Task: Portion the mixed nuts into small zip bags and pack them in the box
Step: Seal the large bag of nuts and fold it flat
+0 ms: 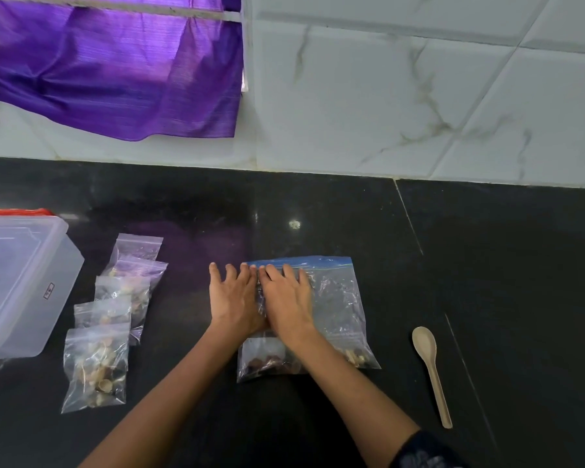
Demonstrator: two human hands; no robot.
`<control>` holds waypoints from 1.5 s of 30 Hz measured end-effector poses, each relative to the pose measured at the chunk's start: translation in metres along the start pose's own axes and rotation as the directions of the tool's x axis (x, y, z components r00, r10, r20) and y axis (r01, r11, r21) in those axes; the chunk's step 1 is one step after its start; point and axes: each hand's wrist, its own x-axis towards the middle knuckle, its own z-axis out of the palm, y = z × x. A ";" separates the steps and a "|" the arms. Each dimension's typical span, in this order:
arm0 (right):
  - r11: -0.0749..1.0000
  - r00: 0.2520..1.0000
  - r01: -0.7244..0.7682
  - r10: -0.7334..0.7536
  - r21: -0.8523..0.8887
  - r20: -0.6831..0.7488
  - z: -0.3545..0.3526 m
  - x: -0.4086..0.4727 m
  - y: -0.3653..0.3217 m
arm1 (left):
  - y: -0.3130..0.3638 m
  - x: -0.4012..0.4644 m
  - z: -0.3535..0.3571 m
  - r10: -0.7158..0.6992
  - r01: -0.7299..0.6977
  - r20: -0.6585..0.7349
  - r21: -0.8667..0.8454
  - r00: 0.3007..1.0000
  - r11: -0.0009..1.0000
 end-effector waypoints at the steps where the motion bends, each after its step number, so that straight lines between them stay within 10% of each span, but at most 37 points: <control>1: 1.000 1.000 -0.001 0.001 0.011 0.001 -0.001 0.001 0.000 | 0.001 0.001 -0.001 0.002 -0.002 -0.003 0.015 1.000 1.000; 21: 0.921 0.941 -0.334 0.337 0.201 0.020 -0.014 -0.026 0.070 | 0.005 -0.006 -0.002 -0.085 0.086 0.019 -0.079 0.996 0.993; 30: 0.885 0.886 -0.464 0.465 -0.039 -0.005 -0.008 -0.026 0.093 | 0.010 -0.002 0.007 -0.141 0.140 -0.045 -0.039 0.989 0.989; 45: 0.867 0.869 -0.495 0.494 -0.053 -0.045 -0.014 -0.020 0.090 | -0.023 -0.004 0.015 -0.126 0.269 0.256 -0.663 0.959 0.699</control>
